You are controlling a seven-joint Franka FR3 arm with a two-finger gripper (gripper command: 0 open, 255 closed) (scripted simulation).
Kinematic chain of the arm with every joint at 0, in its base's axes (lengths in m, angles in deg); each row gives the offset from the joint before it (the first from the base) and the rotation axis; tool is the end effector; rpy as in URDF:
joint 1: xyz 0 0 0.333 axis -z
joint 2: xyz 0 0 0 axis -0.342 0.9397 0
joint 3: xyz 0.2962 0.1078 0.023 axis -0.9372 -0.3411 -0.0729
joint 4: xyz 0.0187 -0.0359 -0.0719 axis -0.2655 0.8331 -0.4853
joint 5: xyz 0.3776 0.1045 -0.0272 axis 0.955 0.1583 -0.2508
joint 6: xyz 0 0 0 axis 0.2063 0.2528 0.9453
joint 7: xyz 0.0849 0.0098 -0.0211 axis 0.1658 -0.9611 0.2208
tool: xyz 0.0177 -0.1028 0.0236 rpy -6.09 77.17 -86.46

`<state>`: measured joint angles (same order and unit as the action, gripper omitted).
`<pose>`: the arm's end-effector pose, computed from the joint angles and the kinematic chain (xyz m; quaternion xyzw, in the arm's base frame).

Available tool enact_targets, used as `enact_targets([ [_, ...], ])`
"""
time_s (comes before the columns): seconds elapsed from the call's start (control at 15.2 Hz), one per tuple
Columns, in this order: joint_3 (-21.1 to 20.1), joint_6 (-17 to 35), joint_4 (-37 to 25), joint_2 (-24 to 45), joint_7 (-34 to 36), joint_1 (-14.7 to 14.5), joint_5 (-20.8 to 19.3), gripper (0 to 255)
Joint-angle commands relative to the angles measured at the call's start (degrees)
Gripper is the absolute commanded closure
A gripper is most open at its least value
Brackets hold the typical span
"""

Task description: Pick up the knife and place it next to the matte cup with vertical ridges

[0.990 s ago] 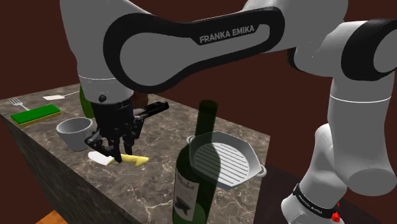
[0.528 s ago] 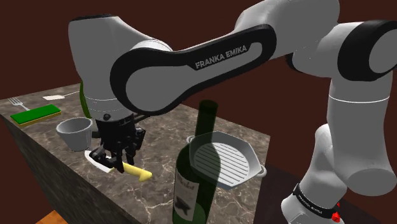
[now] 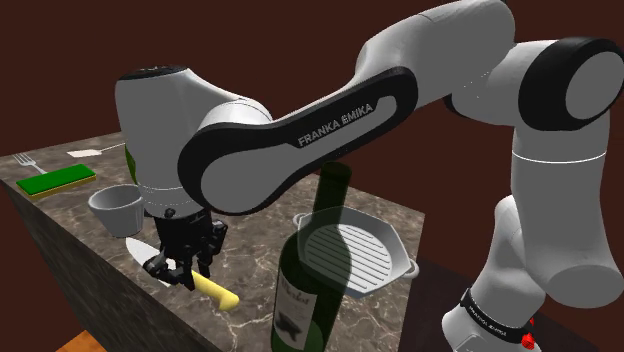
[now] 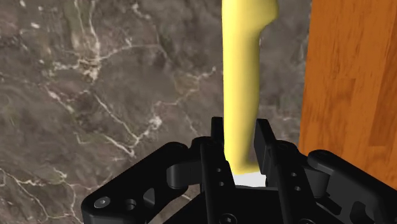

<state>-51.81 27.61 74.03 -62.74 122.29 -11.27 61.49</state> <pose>0.4168 0.5077 0.3850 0.9943 0.1049 -0.0030 0.0179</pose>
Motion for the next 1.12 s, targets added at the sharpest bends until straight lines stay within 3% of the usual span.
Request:
enact_targets([
  [0.0,0.2,1.0,1.2,0.0,-0.1,0.1,-0.6,255],
  [0.46,0.2,1.0,1.2,0.0,-0.1,0.1,-0.6,255],
  [0.53,0.2,1.0,1.2,0.0,-0.1,0.1,-0.6,0],
  [0.86,0.2,1.0,1.2,0.0,-0.1,0.1,-0.6,0],
  [1.06,-0.2,-4.1,-2.4,-1.6,-0.7,0.1,0.3,0],
])
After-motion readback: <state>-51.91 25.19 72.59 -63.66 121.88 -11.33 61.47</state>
